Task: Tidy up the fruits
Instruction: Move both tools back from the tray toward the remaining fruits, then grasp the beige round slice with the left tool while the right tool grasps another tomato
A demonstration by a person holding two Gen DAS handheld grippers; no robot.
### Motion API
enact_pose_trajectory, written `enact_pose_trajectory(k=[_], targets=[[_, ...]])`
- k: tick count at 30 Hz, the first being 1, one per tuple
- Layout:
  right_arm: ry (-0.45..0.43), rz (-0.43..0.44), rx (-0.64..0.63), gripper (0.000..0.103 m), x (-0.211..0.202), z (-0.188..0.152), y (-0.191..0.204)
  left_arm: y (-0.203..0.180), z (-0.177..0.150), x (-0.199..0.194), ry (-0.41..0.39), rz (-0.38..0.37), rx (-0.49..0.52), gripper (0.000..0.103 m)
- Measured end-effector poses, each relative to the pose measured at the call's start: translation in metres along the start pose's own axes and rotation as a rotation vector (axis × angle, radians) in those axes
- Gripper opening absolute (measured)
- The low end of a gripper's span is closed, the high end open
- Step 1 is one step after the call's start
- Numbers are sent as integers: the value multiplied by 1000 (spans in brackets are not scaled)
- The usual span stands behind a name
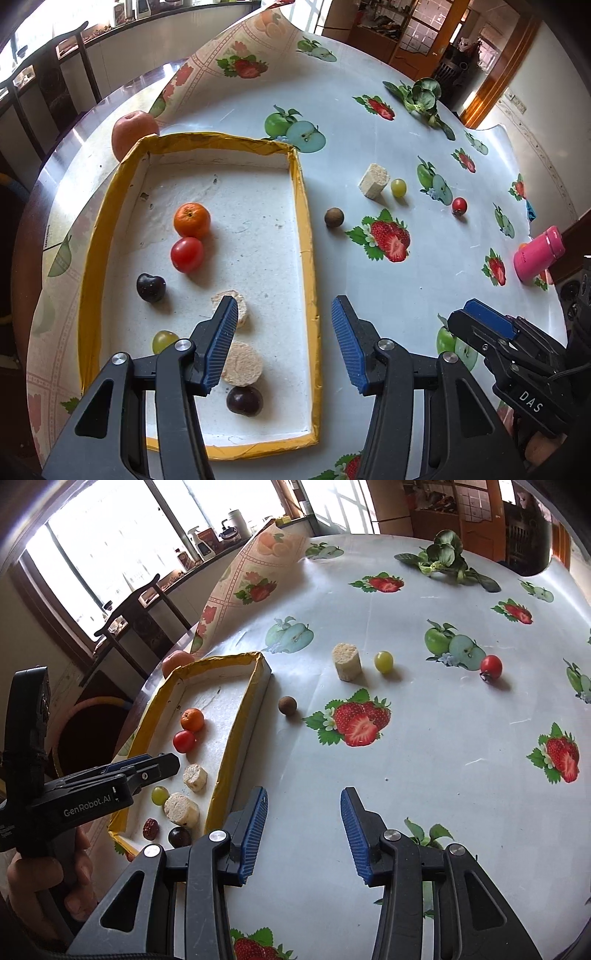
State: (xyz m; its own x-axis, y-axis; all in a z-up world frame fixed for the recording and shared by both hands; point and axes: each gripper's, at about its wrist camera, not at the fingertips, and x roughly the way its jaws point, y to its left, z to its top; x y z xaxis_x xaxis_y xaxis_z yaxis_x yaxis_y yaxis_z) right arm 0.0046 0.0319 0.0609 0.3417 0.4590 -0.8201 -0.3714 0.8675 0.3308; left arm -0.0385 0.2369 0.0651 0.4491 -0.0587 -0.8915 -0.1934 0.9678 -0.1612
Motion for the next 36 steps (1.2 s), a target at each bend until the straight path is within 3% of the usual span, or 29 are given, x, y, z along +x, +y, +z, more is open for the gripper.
enact_pose_trajectory(k=[18, 31, 36], targets=[[-24, -51, 110, 44, -9, 2, -69, -59, 20, 26, 41, -62, 68, 51], [-65, -114, 172, 44, 6, 42, -129, -94, 70, 74, 74, -114, 71, 51], [-82, -155, 195, 46, 17, 63, -152, -101, 95, 104, 87, -97, 71, 51]])
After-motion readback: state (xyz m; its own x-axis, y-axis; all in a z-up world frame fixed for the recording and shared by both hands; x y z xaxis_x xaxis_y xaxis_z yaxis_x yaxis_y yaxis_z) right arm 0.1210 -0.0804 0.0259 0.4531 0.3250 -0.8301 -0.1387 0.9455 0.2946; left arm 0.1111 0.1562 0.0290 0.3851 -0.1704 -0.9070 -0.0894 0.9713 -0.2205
